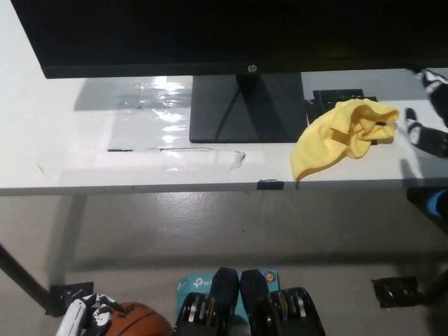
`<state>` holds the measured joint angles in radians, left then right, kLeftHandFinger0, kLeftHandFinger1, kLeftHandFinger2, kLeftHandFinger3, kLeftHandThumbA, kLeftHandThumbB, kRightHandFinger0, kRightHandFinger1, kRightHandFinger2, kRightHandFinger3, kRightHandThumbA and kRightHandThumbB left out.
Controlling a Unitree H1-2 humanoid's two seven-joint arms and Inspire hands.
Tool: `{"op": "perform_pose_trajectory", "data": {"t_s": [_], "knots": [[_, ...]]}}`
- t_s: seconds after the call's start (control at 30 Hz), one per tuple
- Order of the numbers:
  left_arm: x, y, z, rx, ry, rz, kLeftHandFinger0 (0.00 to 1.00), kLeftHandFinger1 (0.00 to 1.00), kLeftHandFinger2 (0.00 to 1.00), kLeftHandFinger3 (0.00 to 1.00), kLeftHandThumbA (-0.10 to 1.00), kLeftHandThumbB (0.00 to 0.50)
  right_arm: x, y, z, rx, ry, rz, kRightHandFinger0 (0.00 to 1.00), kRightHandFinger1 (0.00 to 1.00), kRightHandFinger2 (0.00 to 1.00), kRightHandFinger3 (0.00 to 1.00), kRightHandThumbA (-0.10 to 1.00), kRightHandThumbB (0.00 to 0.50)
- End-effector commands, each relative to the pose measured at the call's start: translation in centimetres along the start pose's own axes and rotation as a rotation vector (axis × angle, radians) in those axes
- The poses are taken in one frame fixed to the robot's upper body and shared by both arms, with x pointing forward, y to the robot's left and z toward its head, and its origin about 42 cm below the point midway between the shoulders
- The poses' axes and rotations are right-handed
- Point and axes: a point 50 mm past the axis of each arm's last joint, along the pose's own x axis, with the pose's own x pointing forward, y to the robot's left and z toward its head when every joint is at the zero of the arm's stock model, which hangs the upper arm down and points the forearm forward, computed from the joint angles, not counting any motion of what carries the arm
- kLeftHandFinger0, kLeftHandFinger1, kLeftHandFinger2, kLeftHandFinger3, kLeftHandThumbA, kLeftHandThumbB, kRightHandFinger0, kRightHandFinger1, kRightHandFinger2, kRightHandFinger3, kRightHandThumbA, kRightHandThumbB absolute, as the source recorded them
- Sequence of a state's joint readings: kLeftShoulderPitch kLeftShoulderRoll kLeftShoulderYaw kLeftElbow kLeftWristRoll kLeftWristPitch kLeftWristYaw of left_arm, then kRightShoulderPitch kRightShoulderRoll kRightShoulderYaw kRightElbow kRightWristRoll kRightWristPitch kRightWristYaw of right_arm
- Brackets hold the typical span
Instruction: The robot uses its right hand to pick up the cloth kept in the middle of the desk and use it to wipe the monitor in the middle of the desk by swiping its screen twice
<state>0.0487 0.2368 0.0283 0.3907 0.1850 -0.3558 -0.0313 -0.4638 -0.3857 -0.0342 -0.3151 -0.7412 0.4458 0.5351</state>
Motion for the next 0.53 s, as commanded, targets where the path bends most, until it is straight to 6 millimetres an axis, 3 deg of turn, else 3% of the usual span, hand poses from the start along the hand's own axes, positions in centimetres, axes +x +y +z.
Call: {"op": "perform_pose_trajectory", "data": {"t_s": [0.0,0.07,0.1,0.17,0.2,0.23,0.27,0.3,0.37,0.43,0.5], "knots": [[0.2,1.2,0.5,-0.007,-0.061,0.051,0.00,0.00,0.00,0.00,0.63,0.500,-6.2,-0.3,0.6,0.186,-0.064,-0.146,1.00,1.00,1.00,1.00,0.10,0.216],[0.2,1.2,0.5,-0.004,-0.060,0.050,0.00,0.00,0.00,0.00,0.63,0.500,-7.0,0.2,0.4,0.223,-0.060,-0.166,0.95,1.00,1.00,1.00,0.07,0.202],[0.2,1.2,0.6,0.005,-0.054,0.052,0.00,0.00,0.00,0.00,0.64,0.500,-8.5,3.0,-1.1,0.308,-0.038,-0.218,0.70,0.94,1.00,1.00,-0.05,0.191],[0.2,1.2,0.7,0.001,-0.048,0.051,0.00,0.00,0.00,0.00,0.63,0.500,-9.8,5.7,-2.5,0.374,0.003,-0.229,0.50,0.65,1.00,1.00,-0.08,0.202],[0.1,1.2,0.8,0.005,-0.046,0.050,0.00,0.00,0.00,0.00,0.64,0.500,-10.5,7.5,-3.3,0.403,0.035,-0.232,0.36,0.51,0.91,0.94,-0.09,0.200],[0.1,1.2,0.8,0.004,-0.045,0.049,0.00,0.00,0.00,0.00,0.64,0.500,-10.8,8.3,-3.7,0.413,0.047,-0.230,0.39,0.53,0.86,0.91,-0.10,0.196],[0.2,1.3,0.7,0.008,-0.057,0.050,0.00,0.00,0.00,0.00,0.64,0.500,-11.5,10.9,-5.1,0.456,0.098,-0.222,0.51,0.64,0.82,0.88,-0.10,0.190],[0.2,1.3,0.7,0.011,-0.062,0.052,0.00,0.00,0.00,0.00,0.65,0.500,-11.7,11.7,-5.5,0.470,0.112,-0.223,0.56,0.66,0.82,0.87,-0.10,0.192],[0.3,1.2,0.7,-0.008,-0.066,0.047,0.00,0.00,0.00,0.00,0.62,0.500,-12.1,13.2,-6.7,0.526,0.137,-0.246,0.50,0.60,0.75,0.86,-0.10,0.178],[0.4,1.2,0.7,-0.011,-0.070,0.049,0.00,0.00,0.00,0.00,0.63,0.500,-12.4,14.5,-7.8,0.543,0.161,-0.276,0.37,0.48,0.69,0.83,-0.10,0.166],[0.4,1.2,0.7,-0.004,-0.072,0.047,0.00,0.00,0.00,0.00,0.66,0.500,-12.5,14.9,-8.1,0.549,0.171,-0.284,0.36,0.48,0.66,0.82,-0.10,0.160]]}}
